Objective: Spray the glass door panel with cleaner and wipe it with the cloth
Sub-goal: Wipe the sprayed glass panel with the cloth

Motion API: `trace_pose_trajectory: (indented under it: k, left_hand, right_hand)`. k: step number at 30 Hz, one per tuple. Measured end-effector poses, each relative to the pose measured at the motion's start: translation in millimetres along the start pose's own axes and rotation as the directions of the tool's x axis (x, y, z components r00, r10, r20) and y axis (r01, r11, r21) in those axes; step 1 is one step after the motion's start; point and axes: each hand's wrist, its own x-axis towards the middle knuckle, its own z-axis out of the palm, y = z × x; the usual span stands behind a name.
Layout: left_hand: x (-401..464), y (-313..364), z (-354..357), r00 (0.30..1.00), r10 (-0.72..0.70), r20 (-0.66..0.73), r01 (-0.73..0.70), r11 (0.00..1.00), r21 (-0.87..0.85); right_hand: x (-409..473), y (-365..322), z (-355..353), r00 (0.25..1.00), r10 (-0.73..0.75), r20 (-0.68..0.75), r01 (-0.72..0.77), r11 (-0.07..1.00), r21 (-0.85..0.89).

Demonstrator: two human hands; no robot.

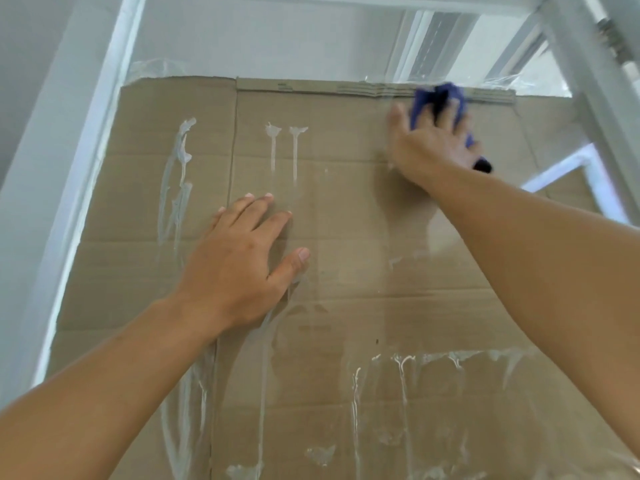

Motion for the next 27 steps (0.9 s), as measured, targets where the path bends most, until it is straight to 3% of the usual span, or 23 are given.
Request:
trace_pose_trajectory:
  k: [1,3,4,5,6,7,8,9,10,11,12,13,15,16,17,18,20,22,23,25,27]
  left_hand:
    - [-0.6,0.0,-0.8,1.000,0.002,-0.003,-0.002,1.000,-0.009]
    - [-2.5,-2.2,-2.6,1.000,0.010,-0.011,-0.010,0.999,-0.033]
    - [-3.9,-4.0,-4.3,1.000,0.014,-0.017,-0.015,0.999,-0.041]
    - [-5.3,-7.0,-6.4,1.000,0.015,-0.023,-0.015,0.999,-0.043]
    - [-6.8,-10.7,-9.0,0.999,0.009,-0.031,-0.010,0.999,-0.039]
    - [-8.2,-14.9,-12.0,0.999,-0.001,-0.038,0.000,0.999,-0.032]
    - [-9.5,-19.2,-15.1,0.999,-0.013,-0.046,0.012,1.000,-0.023]
    - [-10.6,-23.3,-18.1,0.998,-0.027,-0.052,0.027,1.000,-0.014]
    - [-11.6,-27.1,-20.6,0.997,-0.046,-0.060,0.046,0.999,-0.003]
    - [-12.3,-30.5,-23.3,0.995,-0.069,-0.071,0.070,0.997,0.013]
    - [-12.5,-33.6,-25.7,0.992,-0.097,-0.085,0.100,0.995,0.027]
    - [-12.9,-36.2,-28.1,0.987,-0.126,-0.096,0.130,0.991,0.036]
    - [-14.6,-40.4,-33.0,0.979,-0.177,-0.104,0.181,0.983,0.037]
    - [-16.1,-42.8,-35.4,0.976,-0.193,-0.104,0.198,0.980,0.035]
    - [-18.0,-45.1,-38.3,0.973,-0.205,-0.103,0.209,0.977,0.032]
    - [-19.9,-47.6,-41.2,0.972,-0.211,-0.100,0.215,0.976,0.031]
    - [-24.1,-52.4,-46.9,0.973,-0.215,-0.084,0.219,0.975,0.043]
    - [-28.1,-57.4,-51.4,0.969,-0.236,-0.068,0.240,0.969,0.054]
    - [-29.7,-60.2,-53.2,0.965,-0.255,-0.060,0.259,0.964,0.055]
    - [-33.3,-65.8,-55.5,0.957,-0.286,-0.047,0.289,0.956,0.059]
    - [-37.7,-72.1,-56.8,0.953,-0.300,-0.033,0.302,0.951,0.071]
  right_hand:
    - [-3.8,-5.0,4.5,0.978,-0.210,0.013,0.210,0.976,-0.062]
    - [-15.0,-4.8,9.4,0.784,-0.617,0.074,0.619,0.765,-0.179]
    - [-16.7,-0.4,10.2,0.684,-0.723,0.101,0.725,0.657,-0.206]
    - [-15.8,3.7,11.4,0.650,-0.755,0.085,0.751,0.621,-0.223]
    - [-13.2,5.1,13.3,0.697,-0.717,0.024,0.702,0.675,-0.228]
    - [-11.2,2.6,14.9,0.805,-0.591,-0.051,0.571,0.796,-0.202]
    - [-9.5,-4.7,16.1,0.924,-0.372,-0.092,0.360,0.924,-0.129]
    - [-8.2,-16.0,16.6,0.989,-0.126,-0.073,0.123,0.992,-0.039]
    - [-8.8,-28.8,15.8,0.999,0.041,-0.017,-0.040,0.999,0.031]
    - [-11.5,-40.4,15.4,0.997,0.075,0.032,-0.077,0.996,0.048]
    - [-15.3,-48.0,16.5,0.998,-0.008,0.059,0.007,1.000,0.016]
    - [-19.3,-51.3,19.2,0.980,-0.187,0.067,0.190,0.981,-0.035]
    - [-27.9,-47.2,21.8,0.808,-0.584,0.071,0.588,0.796,-0.145]
    - [-29.3,-42.3,22.6,0.714,-0.696,0.080,0.695,0.690,-0.201]
    - [-28.3,-38.0,25.3,0.683,-0.727,0.073,0.718,0.649,-0.252]
    - [-25.7,-37.0,28.1,0.728,-0.684,0.043,0.668,0.693,-0.272]
    - [-24.3,-48.9,30.2,0.930,-0.367,-0.027,0.359,0.920,-0.155]
    - [-29.6,-74.3,30.9,0.995,-0.101,0.012,0.101,0.994,-0.033]
    - [-35.2,-86.7,31.5,0.992,-0.117,0.037,0.118,0.992,-0.035]
    - [-45.7,-100.9,36.3,0.913,-0.402,0.070,0.407,0.907,-0.107]
    - [-52.2,-99.9,40.8,0.667,-0.735,0.122,0.744,0.645,-0.174]
